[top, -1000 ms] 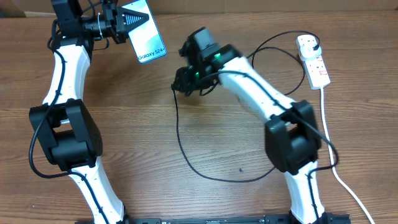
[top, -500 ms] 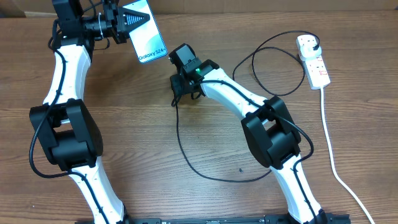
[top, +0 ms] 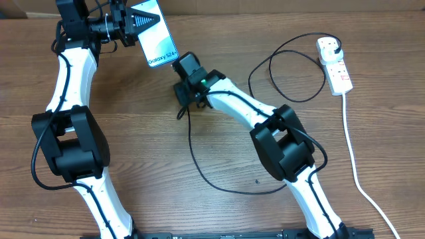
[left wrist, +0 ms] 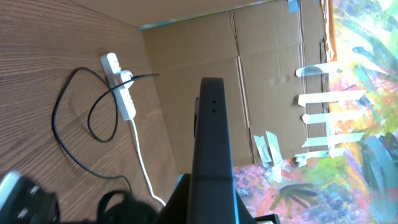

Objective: Plug charger to phone and switch on socket

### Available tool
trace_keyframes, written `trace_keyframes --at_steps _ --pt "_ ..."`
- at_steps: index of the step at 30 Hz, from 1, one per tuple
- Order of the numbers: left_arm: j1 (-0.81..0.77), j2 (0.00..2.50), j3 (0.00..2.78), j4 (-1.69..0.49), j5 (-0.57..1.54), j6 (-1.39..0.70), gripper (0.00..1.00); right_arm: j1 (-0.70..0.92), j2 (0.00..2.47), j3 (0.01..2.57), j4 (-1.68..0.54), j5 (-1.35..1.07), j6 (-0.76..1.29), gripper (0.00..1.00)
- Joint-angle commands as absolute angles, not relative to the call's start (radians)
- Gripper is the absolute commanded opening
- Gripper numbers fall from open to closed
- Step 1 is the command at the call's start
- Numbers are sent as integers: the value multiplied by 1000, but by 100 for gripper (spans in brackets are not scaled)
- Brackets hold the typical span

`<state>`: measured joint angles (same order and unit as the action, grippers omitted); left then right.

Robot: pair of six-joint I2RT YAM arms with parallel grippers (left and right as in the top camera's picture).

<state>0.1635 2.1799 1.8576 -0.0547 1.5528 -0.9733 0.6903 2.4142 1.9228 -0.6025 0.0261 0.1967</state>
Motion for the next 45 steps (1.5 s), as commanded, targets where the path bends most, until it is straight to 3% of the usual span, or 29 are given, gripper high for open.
trace_keyframes --at_steps 1,5,12,20,28,33,37,40,42,45 --pt "158 2178 1872 -48 1580 -987 4 708 2447 1946 -619 36 191 36" --pt "158 2178 1872 -48 1580 -987 4 707 2449 1945 -654 36 211 31" --pt "158 2178 1872 -48 1580 -988 4 700 2463 1943 -752 36 292 4" --pt "157 2178 1872 -48 1580 -987 4 635 2463 2027 -1043 33 370 4" --pt "157 2178 1872 -51 1580 -988 4 642 2465 2016 -1044 212 398 4" --pt "157 2178 1872 -52 1580 -988 4 656 2506 2015 -1010 -13 398 4" --pt "157 2178 1872 -52 1580 -988 4 632 2539 2015 -1020 -100 398 21" --pt "157 2178 1872 -52 1580 -988 4 601 2539 2015 -1028 -138 422 25" --pt "157 2178 1872 -52 1580 -987 4 587 2543 2015 -1028 -165 424 25" --pt "157 2178 1872 -52 1580 -987 4 586 2546 2015 -1030 -170 422 11"
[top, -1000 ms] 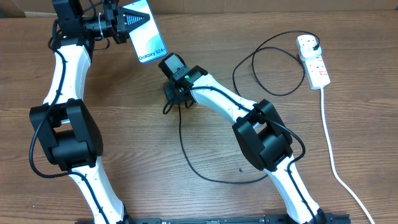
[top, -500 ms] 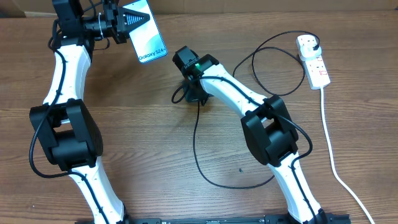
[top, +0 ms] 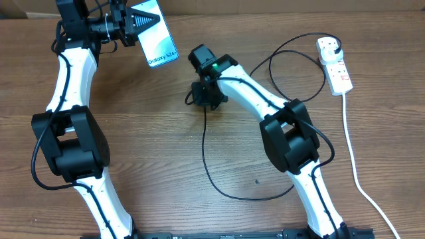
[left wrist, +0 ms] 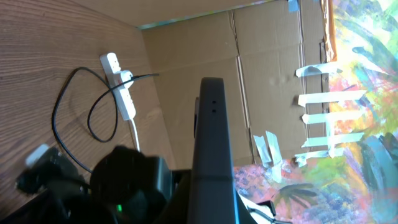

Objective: Plug charger to phone and switch on socket

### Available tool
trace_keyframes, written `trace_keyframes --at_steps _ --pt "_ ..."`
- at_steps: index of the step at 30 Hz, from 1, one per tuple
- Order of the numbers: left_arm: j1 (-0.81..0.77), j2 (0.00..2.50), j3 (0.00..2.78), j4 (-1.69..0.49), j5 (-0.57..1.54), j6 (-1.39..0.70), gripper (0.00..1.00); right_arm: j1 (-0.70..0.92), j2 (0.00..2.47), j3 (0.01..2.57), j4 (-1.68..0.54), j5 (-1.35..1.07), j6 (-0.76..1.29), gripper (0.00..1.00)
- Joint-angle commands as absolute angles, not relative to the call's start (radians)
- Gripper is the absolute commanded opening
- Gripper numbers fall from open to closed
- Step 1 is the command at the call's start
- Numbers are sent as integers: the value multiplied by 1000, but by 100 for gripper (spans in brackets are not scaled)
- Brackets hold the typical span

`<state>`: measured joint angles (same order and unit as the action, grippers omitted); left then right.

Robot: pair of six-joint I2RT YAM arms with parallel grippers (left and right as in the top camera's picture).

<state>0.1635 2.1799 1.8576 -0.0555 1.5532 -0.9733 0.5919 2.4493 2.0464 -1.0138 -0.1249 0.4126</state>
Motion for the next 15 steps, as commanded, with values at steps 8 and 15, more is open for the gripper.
trace_keyframes --at_steps 8,15 --pt "157 2178 1872 -52 1580 -988 4 576 2534 2084 -1108 -263 332 4" --pt "157 2178 1872 -55 1580 -988 4 540 2379 2122 -1120 -459 175 4"
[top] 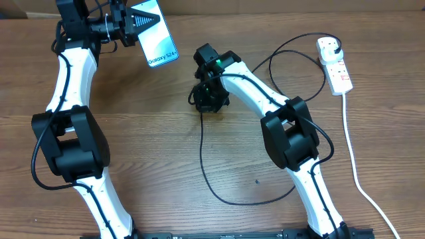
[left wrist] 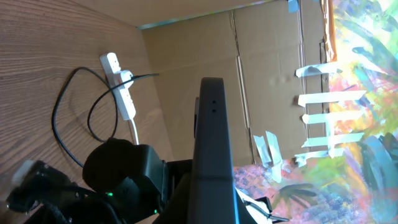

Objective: Plug charger to phone and switch on socket

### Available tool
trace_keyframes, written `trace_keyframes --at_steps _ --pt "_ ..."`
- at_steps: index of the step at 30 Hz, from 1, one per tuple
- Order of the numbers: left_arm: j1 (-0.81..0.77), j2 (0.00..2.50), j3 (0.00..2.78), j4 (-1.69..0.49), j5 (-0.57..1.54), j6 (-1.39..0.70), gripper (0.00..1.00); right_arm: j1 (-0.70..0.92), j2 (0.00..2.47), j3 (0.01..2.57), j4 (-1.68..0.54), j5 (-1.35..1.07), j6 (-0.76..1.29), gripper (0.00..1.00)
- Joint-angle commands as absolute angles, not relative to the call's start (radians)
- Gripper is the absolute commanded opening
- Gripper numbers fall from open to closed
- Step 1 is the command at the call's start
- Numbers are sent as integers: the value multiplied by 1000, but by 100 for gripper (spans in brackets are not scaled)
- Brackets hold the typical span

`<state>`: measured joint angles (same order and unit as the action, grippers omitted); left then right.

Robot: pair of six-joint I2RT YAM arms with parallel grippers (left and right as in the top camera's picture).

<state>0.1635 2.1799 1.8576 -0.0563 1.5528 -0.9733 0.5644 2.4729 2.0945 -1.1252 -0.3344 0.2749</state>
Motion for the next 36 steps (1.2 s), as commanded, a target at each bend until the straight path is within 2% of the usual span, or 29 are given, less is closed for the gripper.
trace_keyframes --at_steps 1,10,15,21,23,26,36 --pt "157 2178 1872 -55 1580 -988 4 533 2355 2122 -1120 -488 164 4" --pt "157 2178 1872 -55 1580 -987 4 452 2224 2122 -1131 -887 68 4" --pt "157 2178 1872 -55 1580 -972 4 434 2222 2122 -1134 -953 49 4" --pt "157 2178 1872 -55 1580 -965 4 436 2223 2103 -1130 -648 154 5" --pt "157 2178 1872 -55 1580 -965 4 443 2228 2087 -1114 -564 190 21" --pt "157 2178 1872 -55 1580 -964 4 455 2250 2075 -1094 -403 267 38" --pt "157 2178 1872 -55 1580 -964 4 567 2387 2074 -991 -78 253 42"
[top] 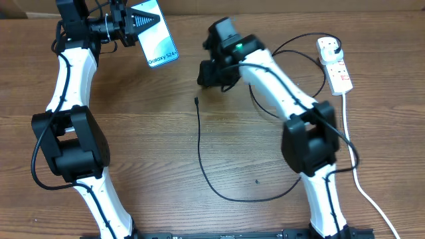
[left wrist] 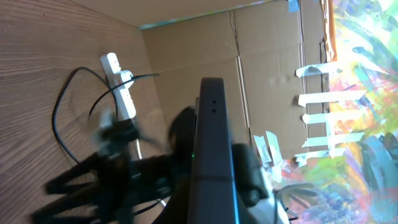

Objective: Plug charger to phone and switch on socket

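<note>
A white-screened phone (top: pixel 154 33) is held up above the table's far left with my left gripper (top: pixel 133 28) shut on it; in the left wrist view the phone (left wrist: pixel 212 143) shows edge-on as a dark bar. The black charger cable (top: pixel 201 153) lies on the table, its small plug tip (top: pixel 197 101) free. My right gripper (top: pixel 204 74) hovers just above and right of that tip, apart from it, its blurred fingers looking spread with nothing between them. The white power strip (top: pixel 337 66) lies at the far right with the charger's adapter plugged in.
The strip's white lead (top: pixel 355 172) runs down the right edge of the table. The black cable loops near the strip and sweeps across the table's middle front. A cardboard wall (left wrist: pixel 261 74) stands behind the table.
My right gripper has moved up and to the right, away from the cable. The cable's plug tip now lies bare on the table. The left arm and the phone are unchanged.
My right gripper was low over the cable end just below the phone. Then it stood further right, still on the cable end, and stayed there. Now it is raised toward the back, with the plug tip left lying on the table. The phone stayed held up throughout.
</note>
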### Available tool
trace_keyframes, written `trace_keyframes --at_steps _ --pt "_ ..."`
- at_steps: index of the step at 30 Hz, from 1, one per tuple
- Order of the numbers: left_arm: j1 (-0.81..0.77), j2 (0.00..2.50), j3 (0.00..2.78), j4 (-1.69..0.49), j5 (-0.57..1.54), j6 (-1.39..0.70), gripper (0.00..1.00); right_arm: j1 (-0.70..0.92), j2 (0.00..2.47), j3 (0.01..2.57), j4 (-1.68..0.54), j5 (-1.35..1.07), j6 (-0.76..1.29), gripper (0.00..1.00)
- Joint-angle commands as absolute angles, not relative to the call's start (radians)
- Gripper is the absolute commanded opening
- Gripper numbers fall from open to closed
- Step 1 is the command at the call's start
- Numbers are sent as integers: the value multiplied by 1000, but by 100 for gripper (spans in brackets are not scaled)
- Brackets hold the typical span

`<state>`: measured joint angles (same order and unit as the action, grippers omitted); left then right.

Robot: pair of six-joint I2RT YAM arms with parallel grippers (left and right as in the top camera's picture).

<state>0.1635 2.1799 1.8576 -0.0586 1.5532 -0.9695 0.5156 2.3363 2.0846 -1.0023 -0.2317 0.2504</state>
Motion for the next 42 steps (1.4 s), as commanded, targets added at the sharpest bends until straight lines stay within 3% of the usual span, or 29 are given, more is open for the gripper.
trace_keyframes --at_steps 1,15,19,23,29,42 --pt "157 2178 1872 -55 1580 -964 4 580 2401 2074 -984 -59 254 42" --pt "157 2178 1872 -55 1580 -964 4 632 2494 2074 -977 -9 259 37" --pt "157 2178 1872 -55 1580 -964 4 647 2524 2074 -994 -8 258 27" --pt "157 2178 1872 -55 1580 -964 4 668 2542 2074 -1006 9 255 4" --pt "157 2178 1872 -55 1580 -964 4 683 2539 2098 -1072 -10 307 4" --pt "157 2178 1872 -55 1580 -964 4 574 2253 2168 -1108 -652 92 4"
